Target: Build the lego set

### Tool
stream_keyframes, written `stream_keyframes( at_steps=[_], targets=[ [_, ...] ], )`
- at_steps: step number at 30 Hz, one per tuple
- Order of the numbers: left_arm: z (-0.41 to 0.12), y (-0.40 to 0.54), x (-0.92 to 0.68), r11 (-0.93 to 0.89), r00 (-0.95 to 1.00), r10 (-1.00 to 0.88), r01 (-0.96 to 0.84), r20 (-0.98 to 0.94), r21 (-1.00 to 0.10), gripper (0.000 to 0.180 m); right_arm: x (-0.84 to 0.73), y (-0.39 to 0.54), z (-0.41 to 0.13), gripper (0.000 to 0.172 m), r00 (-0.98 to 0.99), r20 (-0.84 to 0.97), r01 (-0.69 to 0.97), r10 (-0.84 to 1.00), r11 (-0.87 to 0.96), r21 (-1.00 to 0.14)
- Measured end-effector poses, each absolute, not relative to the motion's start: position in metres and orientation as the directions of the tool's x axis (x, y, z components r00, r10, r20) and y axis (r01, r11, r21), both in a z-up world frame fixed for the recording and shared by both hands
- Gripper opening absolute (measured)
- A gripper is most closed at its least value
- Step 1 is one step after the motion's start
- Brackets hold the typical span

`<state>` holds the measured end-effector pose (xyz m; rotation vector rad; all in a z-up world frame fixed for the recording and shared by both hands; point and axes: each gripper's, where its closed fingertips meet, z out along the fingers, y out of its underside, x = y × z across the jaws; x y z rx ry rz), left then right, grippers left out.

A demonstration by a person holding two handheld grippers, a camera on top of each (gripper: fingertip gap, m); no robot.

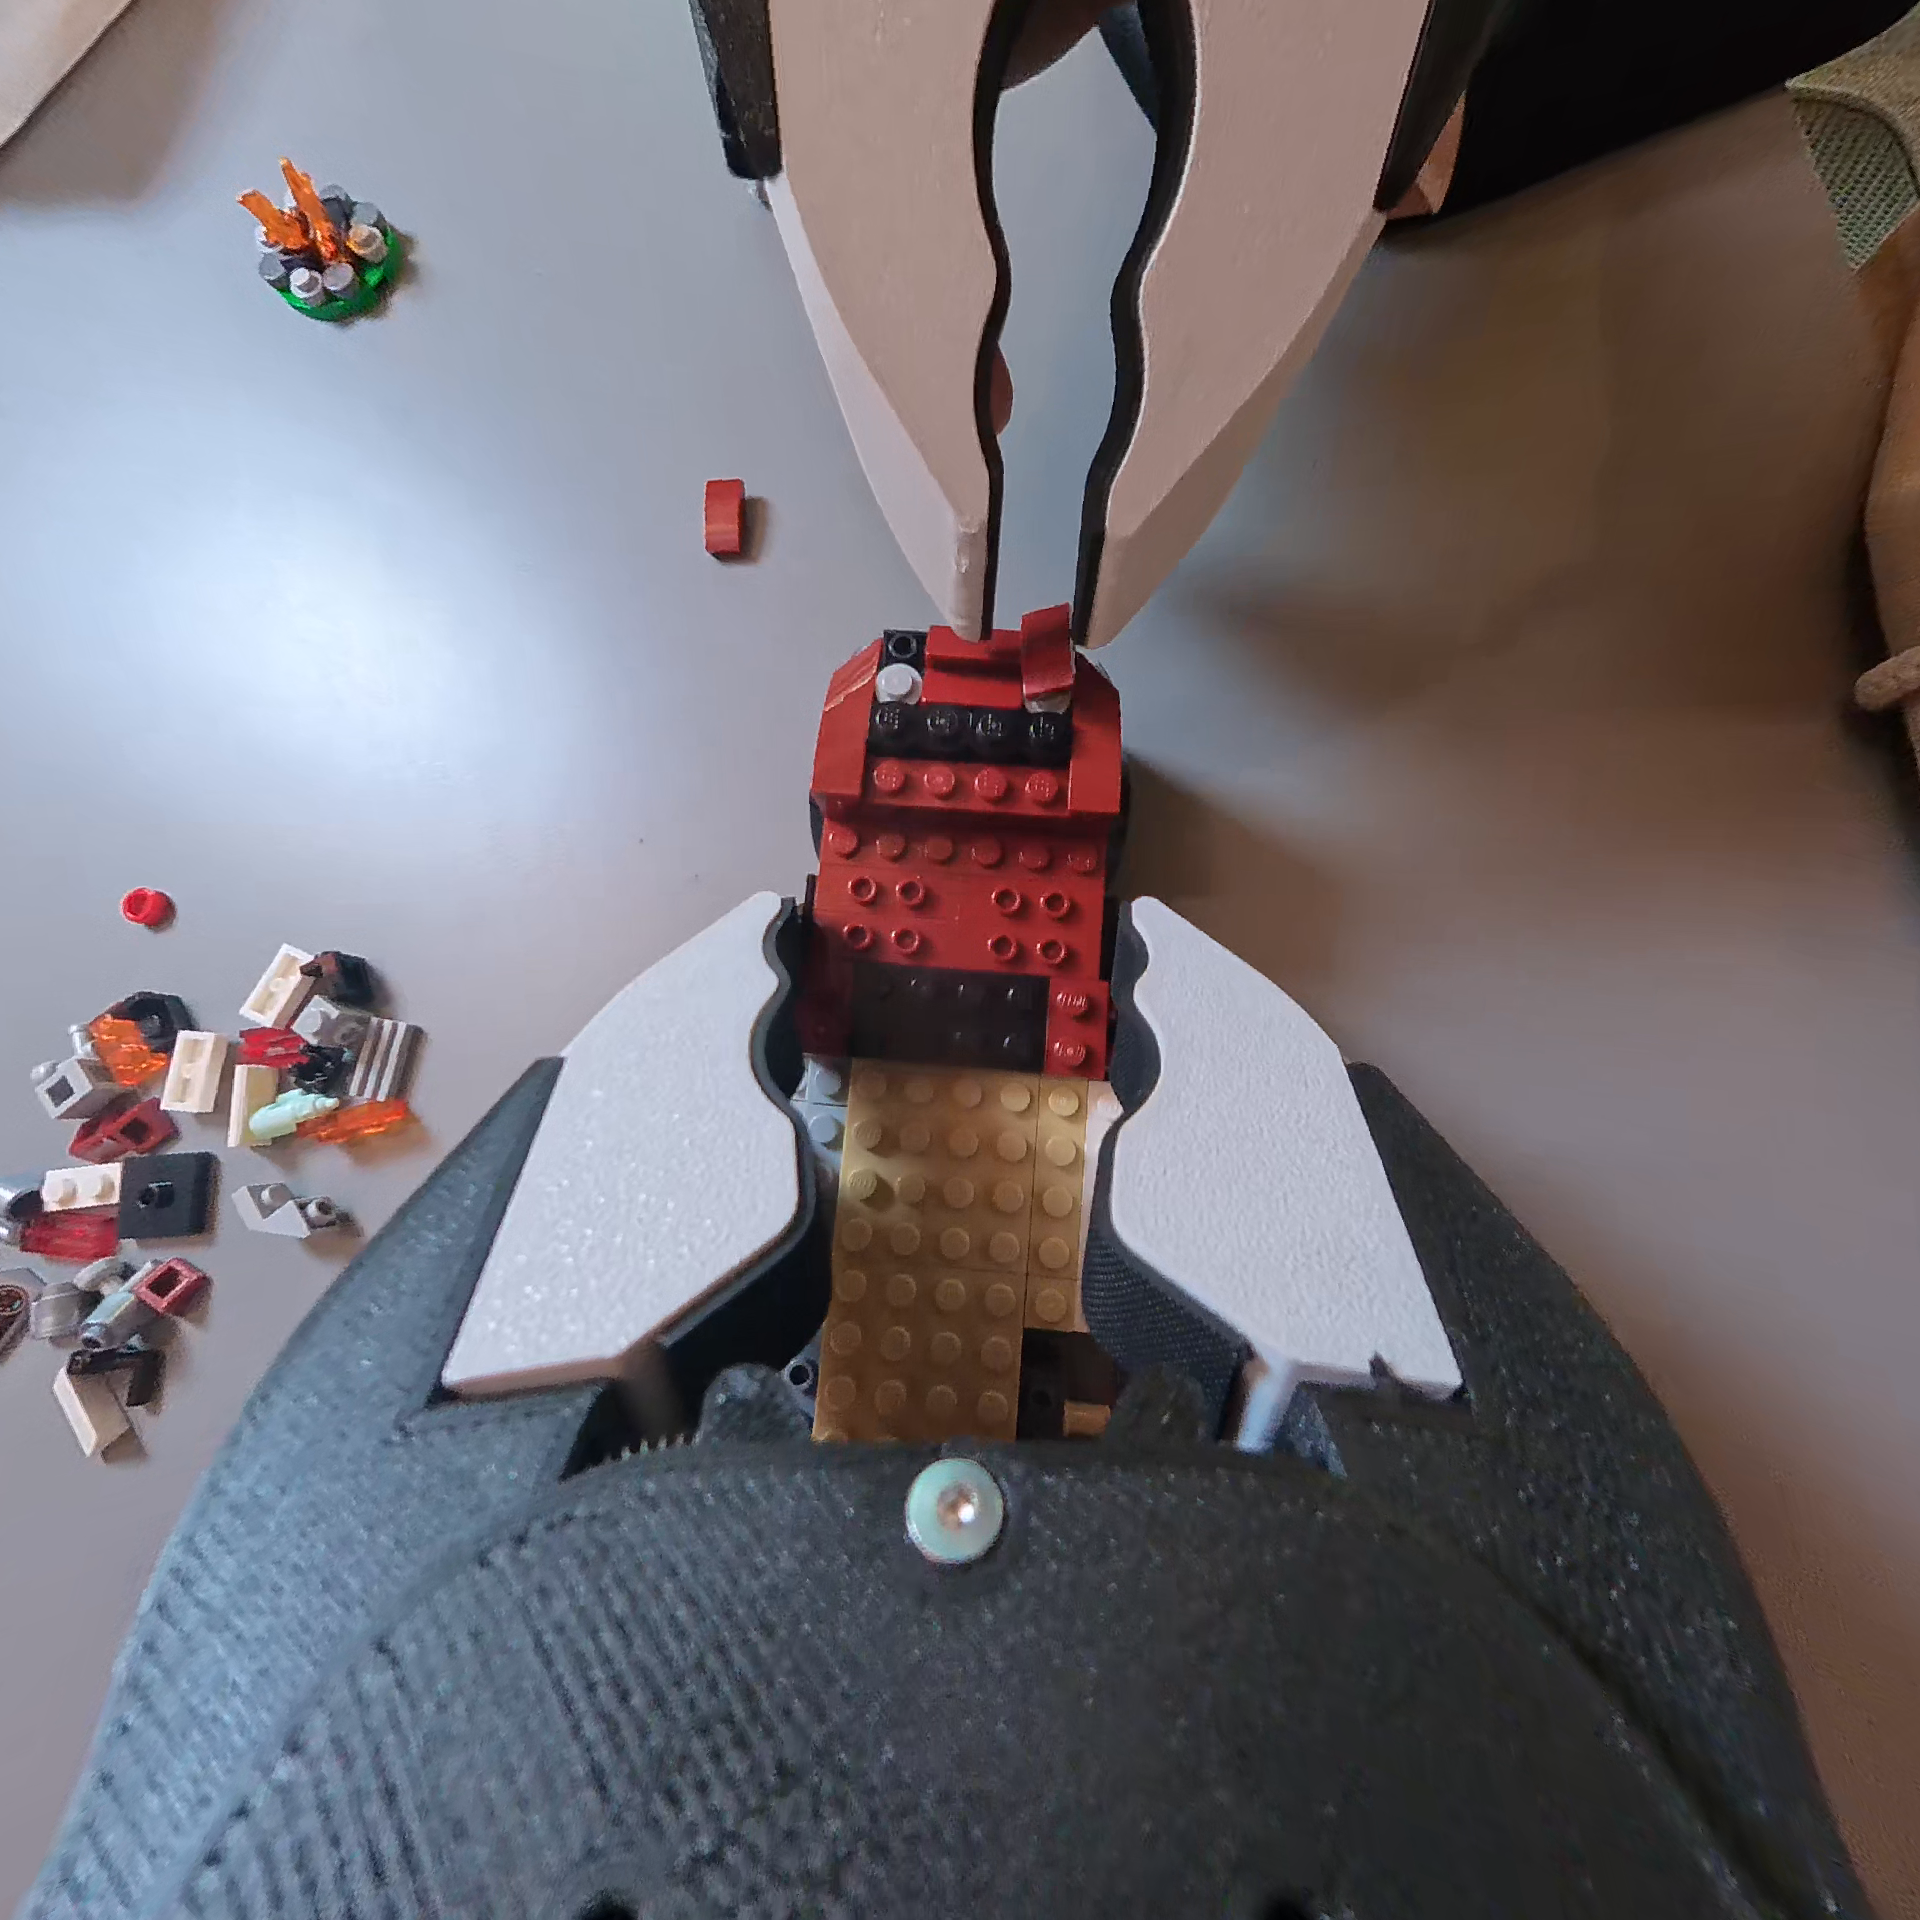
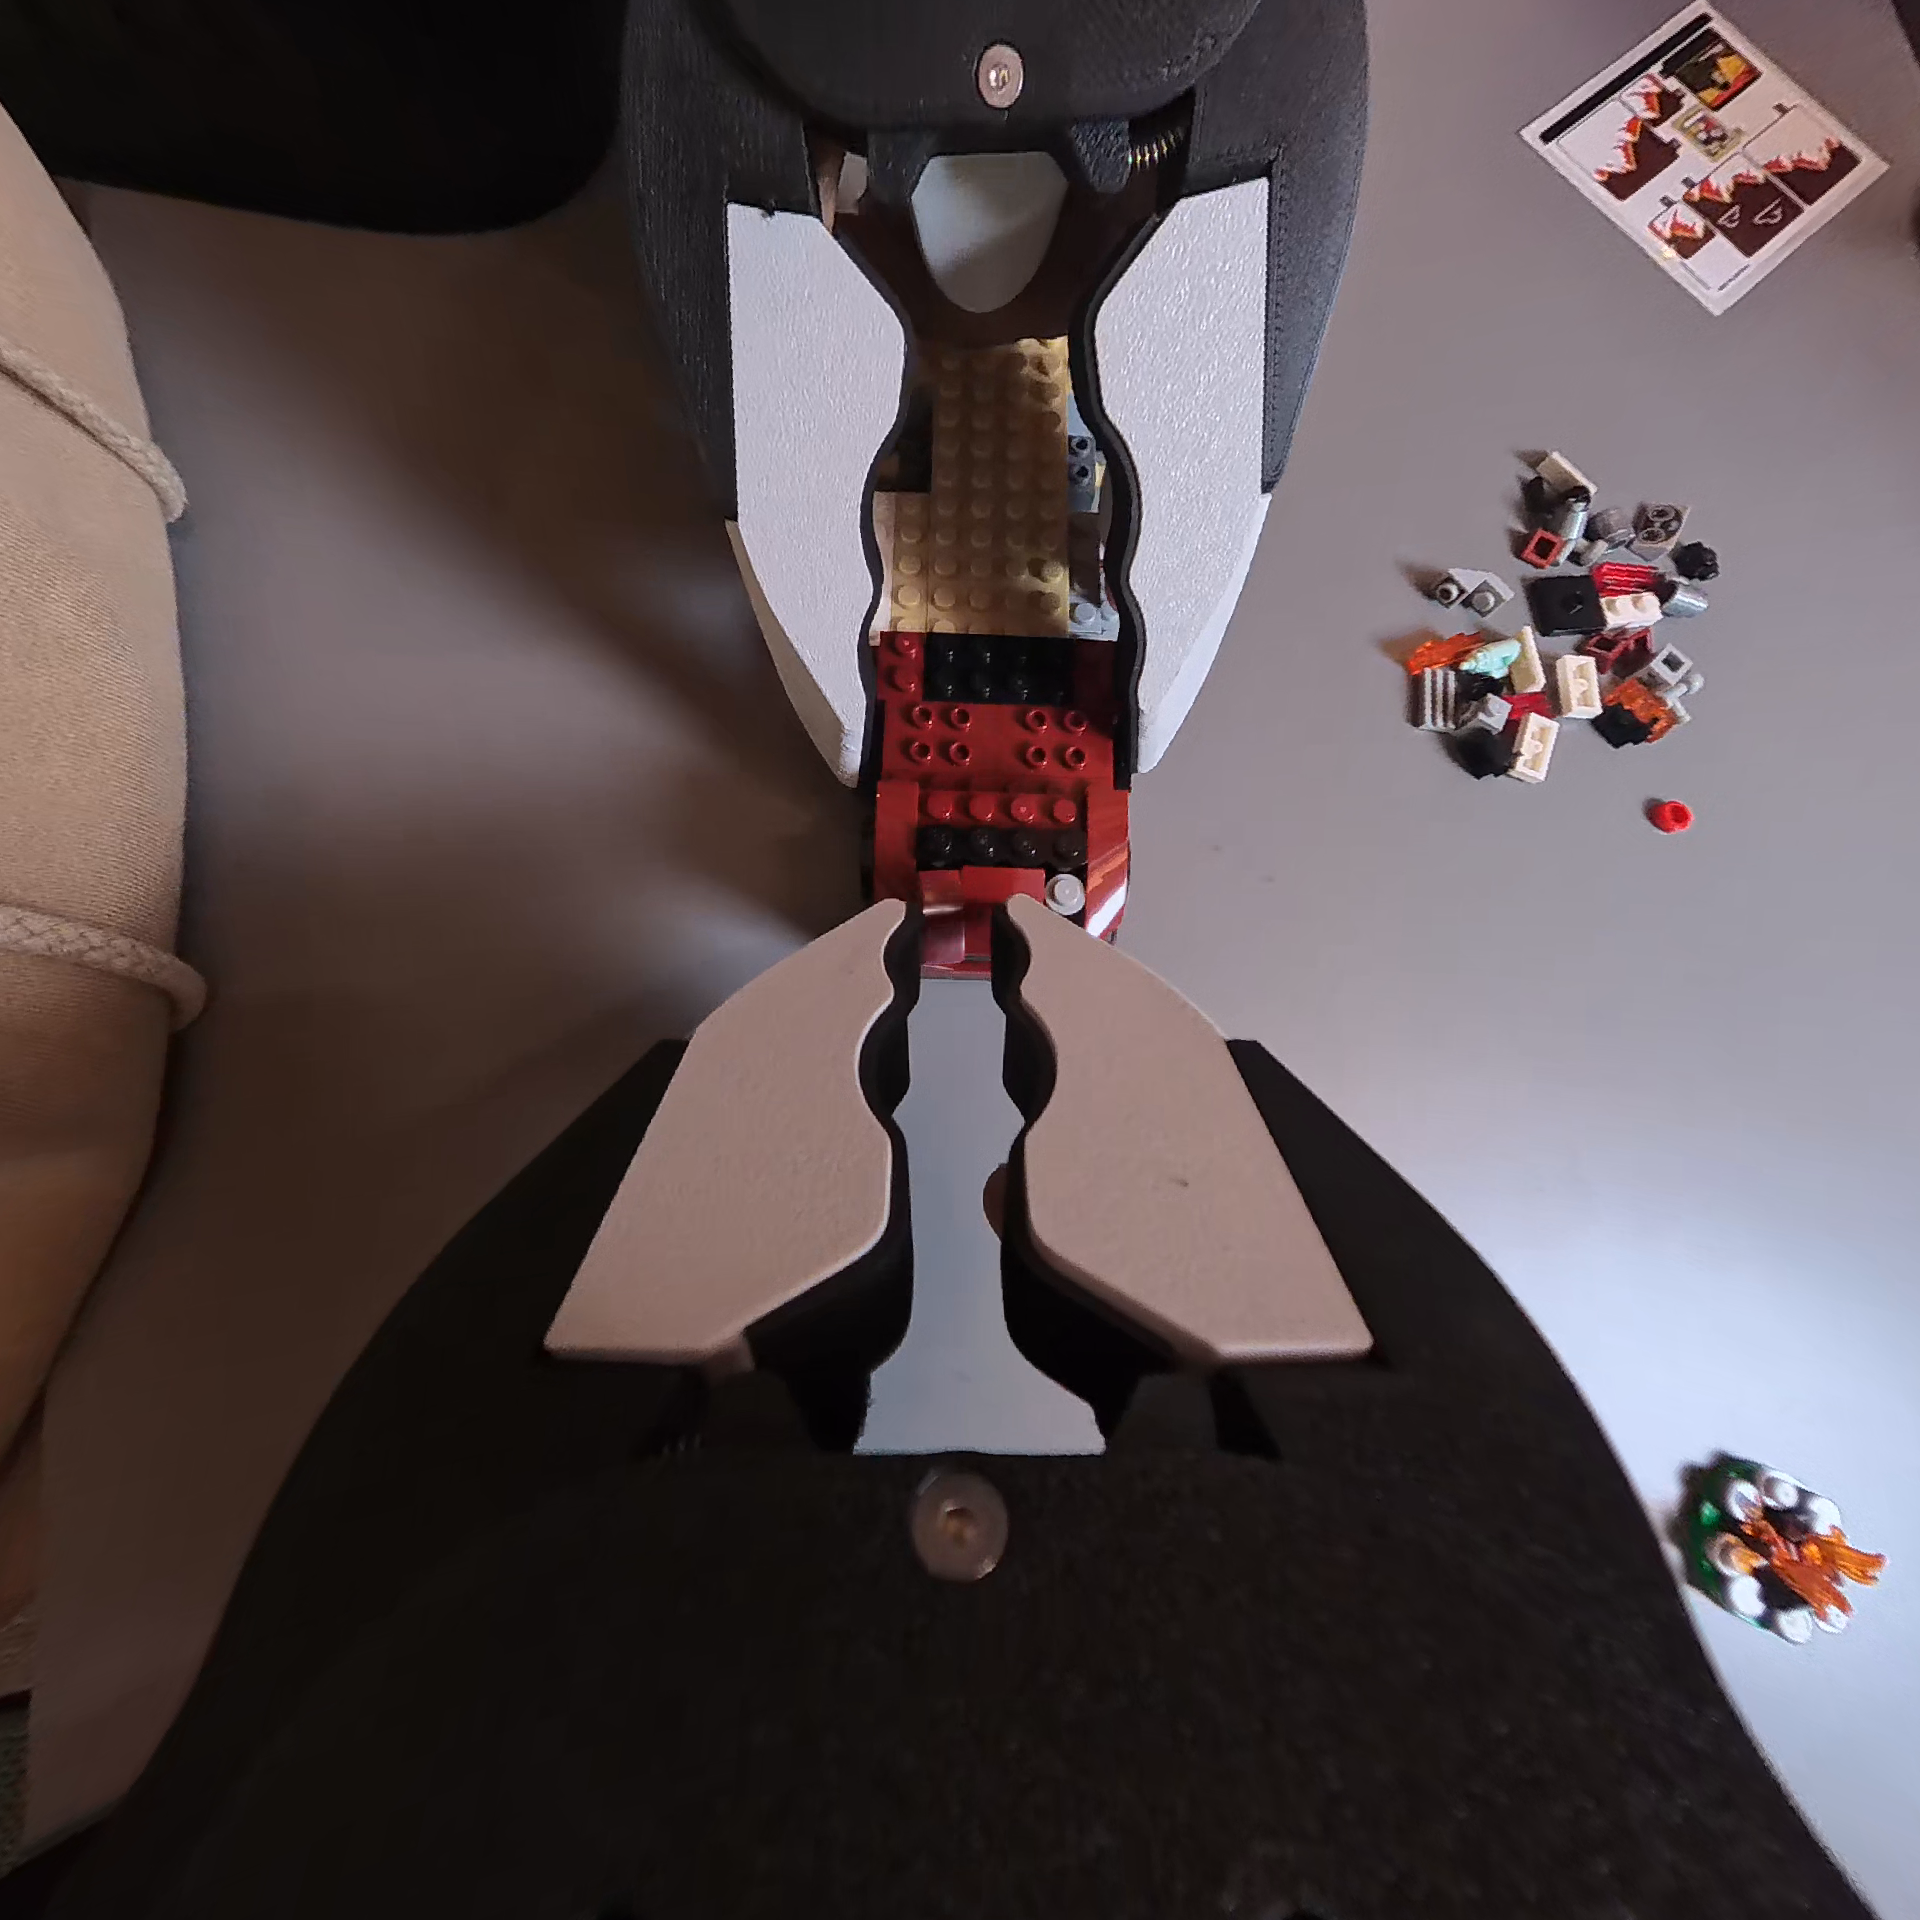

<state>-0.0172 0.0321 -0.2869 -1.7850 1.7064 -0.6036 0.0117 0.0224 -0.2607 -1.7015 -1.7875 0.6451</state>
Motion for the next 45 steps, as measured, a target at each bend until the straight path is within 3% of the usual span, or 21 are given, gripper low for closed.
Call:
stream_keyframes(
  at_steps=[23, 35, 40, 45],
  targets=[
    [-0.290, 0.031, -0.015, 0.022, 0.041, -0.996, -0.750, -0.080, -0.661, 0.058, 0.006, 0.020, -0.266, 0.013, -0.030, 0.090, 0.711, 0.995, 0.084, -0.698],
    [-0.290, 0.031, -0.015, 0.022, 0.044, -0.996, -0.745, -0.081, -0.666, 0.058, 0.021, 0.011, -0.262, 0.023, -0.032, 0.138, 0.667, 0.990, 0.124, -0.734],
    [-0.294, 0.029, -0.037, 0.065, 0.004, -0.993, -0.816, -0.119, -0.574, 0.084, 0.035, 0.008, -0.268, 0.024, 0.028, 0.118, 0.653, 0.993, 0.071, -0.754],
    [-0.301, 0.029, -0.052, 0.059, -0.022, -0.996, -0.874, -0.083, -0.482, 0.075, 0.040, 0.008, -0.264, 0.024, 0.058, 0.103, 0.619, 0.993, 0.045, -0.784]
  ],
)
